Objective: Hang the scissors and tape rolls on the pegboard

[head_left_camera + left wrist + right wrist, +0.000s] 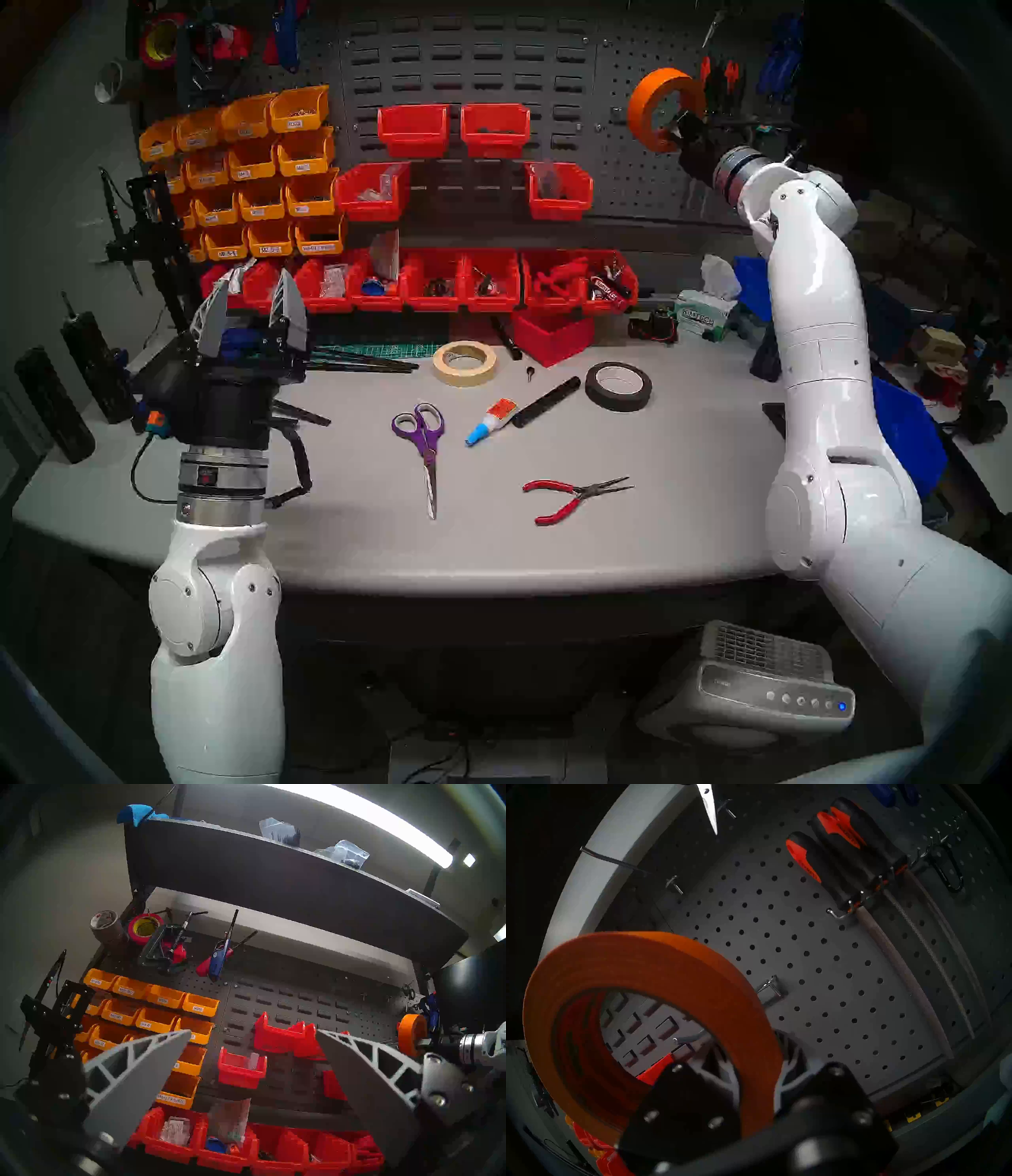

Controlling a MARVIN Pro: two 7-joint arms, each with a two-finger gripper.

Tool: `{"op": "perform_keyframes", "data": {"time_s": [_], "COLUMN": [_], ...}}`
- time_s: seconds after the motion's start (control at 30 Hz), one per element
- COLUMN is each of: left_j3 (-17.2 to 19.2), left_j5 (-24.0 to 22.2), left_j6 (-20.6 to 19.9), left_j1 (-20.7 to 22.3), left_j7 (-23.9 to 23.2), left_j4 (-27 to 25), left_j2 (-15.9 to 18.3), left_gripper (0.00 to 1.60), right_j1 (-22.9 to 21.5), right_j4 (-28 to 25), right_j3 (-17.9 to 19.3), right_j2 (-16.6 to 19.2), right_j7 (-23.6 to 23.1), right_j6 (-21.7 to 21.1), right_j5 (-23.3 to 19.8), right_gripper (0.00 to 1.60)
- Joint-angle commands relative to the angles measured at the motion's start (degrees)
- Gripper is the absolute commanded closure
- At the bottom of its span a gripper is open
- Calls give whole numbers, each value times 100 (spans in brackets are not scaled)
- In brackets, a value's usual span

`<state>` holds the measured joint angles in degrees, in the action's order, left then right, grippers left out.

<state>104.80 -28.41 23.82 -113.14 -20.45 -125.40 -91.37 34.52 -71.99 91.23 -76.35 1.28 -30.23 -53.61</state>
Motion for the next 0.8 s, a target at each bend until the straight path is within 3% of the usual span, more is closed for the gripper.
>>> {"op": "perform_keyframes", "data": {"time_s": [0.0, 0.77], "left_j3": [46, 106], "left_j5": [-19, -99], "left_j6": [35, 58], "left_j1": [82, 83], "left_j7": [22, 13], "left_j4": [-170, -151], "left_j2": [3, 43], "left_gripper": [0, 0], "right_j1": [-592, -1004], "right_j4": [99, 579], "right_j3": [-89, -143], "right_j2": [-93, -152], "right_j7": [102, 216], "right_j6": [155, 272], "right_j5": [111, 369], "right_gripper": [160, 160]}}
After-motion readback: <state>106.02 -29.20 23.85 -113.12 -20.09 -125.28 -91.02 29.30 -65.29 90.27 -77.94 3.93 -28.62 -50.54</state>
